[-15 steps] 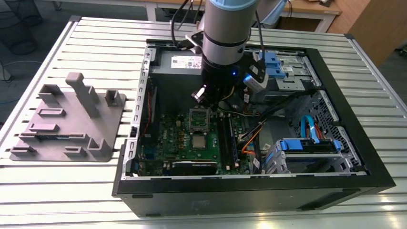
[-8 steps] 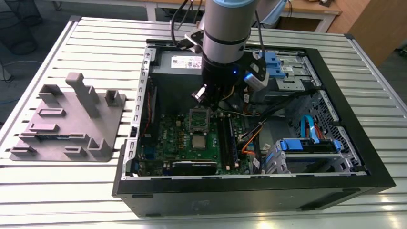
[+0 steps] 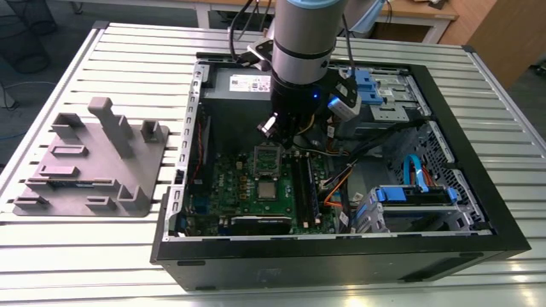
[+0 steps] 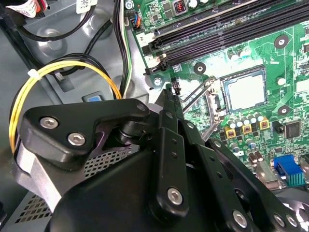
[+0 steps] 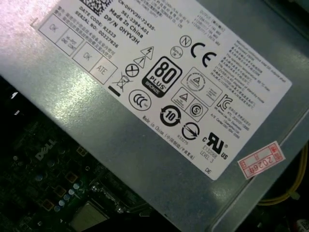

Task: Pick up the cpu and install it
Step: 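Close the cpu cover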

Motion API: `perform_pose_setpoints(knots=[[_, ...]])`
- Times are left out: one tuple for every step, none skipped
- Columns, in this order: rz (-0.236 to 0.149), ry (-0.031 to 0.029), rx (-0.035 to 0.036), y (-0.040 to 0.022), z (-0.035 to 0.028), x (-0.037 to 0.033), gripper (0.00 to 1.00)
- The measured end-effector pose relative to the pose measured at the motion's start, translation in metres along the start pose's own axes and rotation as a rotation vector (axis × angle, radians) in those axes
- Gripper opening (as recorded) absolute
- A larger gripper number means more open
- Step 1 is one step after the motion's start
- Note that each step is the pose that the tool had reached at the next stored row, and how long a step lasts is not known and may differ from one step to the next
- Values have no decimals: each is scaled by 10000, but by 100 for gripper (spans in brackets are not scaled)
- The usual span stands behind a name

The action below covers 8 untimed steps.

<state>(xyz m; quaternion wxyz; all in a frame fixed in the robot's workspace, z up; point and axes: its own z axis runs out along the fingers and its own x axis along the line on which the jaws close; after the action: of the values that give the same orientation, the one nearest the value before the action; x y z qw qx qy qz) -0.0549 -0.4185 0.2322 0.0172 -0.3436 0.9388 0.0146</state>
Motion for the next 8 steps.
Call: perform_pose_setpoints(knots=[[-12,1,0,0,0,0,11],[-30,3,0,-1,-2,3,11],[-52,3,-1,-2,-4,5,11],[-75,2,-3,-2,-7,6,11],[-97,1,-4,-3,-10,7,11],[-117,0,-5,-3,-13,8,11],[-137,1,-6,-4,-17,10,11],[-157,4,-6,-4,-23,11,11]])
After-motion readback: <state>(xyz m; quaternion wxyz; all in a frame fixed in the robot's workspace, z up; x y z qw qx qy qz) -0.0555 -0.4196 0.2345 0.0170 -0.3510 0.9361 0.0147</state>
